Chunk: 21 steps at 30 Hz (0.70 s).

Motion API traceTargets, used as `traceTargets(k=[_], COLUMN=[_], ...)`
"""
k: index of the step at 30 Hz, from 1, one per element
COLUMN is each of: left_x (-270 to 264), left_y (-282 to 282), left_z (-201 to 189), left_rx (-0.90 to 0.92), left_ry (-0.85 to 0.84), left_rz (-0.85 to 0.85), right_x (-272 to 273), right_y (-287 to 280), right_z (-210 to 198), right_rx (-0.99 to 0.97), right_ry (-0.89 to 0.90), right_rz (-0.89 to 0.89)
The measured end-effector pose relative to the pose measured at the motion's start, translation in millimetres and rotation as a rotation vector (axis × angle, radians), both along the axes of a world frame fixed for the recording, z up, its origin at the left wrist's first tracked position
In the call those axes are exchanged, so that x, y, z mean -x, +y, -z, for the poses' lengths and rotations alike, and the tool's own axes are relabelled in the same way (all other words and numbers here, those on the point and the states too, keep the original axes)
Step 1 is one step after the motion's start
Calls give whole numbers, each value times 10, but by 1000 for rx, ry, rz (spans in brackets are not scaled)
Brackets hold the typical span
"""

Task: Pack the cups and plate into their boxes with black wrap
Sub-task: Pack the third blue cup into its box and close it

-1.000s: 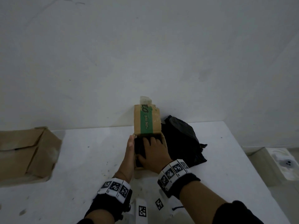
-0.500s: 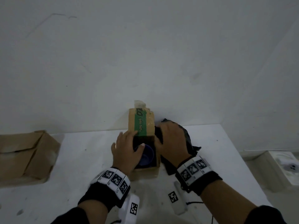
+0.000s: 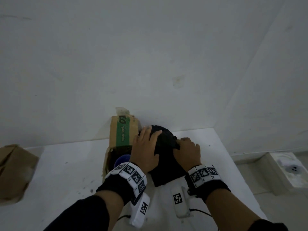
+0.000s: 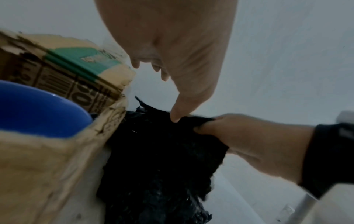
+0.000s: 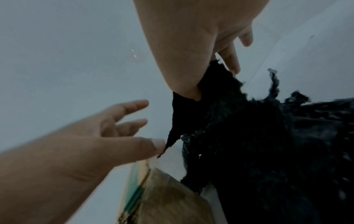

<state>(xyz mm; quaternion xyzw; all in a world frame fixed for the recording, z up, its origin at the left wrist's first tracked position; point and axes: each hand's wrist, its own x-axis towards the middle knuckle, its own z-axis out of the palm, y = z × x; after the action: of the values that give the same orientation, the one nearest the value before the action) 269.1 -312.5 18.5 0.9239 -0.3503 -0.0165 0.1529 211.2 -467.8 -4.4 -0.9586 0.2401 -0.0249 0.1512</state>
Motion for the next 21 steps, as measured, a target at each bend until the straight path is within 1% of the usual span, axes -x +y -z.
traceTargets(k=[1, 4, 8, 11, 13, 14, 15, 17, 18, 19, 21], left_x=[0, -7, -18, -26, -44, -46, -47, -27, -18, -19, -46], left_y=[-1, -3, 34, 141, 248, 304, 362, 494, 575, 663, 853], left_z=[-7, -100, -321, -530, -646, -695, -741, -844, -885, -919, -930], left_rx=[20, 78, 155, 162, 189, 237, 322, 490, 530, 540, 514], left_ry=[4, 24, -67, -91, -123, -146, -134, -14, 42, 67, 63], left_rz=[-8, -29, -28, -33, -21, -3, 21, 59, 70, 85, 134], right_x=[1, 32, 100, 108, 102, 107, 115, 138, 141, 129, 79], right_y=[-4, 41, 137, 217, 270, 310, 358, 471, 531, 591, 708], right_z=[-65, -311, -760, -1062, -1228, -1311, -1382, -1489, -1521, -1532, -1501], right_rx=[-25, -199, -484, -572, -629, -674, -732, -828, -854, -874, -895], right_ry=[-62, -203, -365, -480, -497, -491, -486, -499, -516, -528, -514], right_rz=[-22, -103, -172, -212, -221, -223, -230, -260, -278, -297, -345])
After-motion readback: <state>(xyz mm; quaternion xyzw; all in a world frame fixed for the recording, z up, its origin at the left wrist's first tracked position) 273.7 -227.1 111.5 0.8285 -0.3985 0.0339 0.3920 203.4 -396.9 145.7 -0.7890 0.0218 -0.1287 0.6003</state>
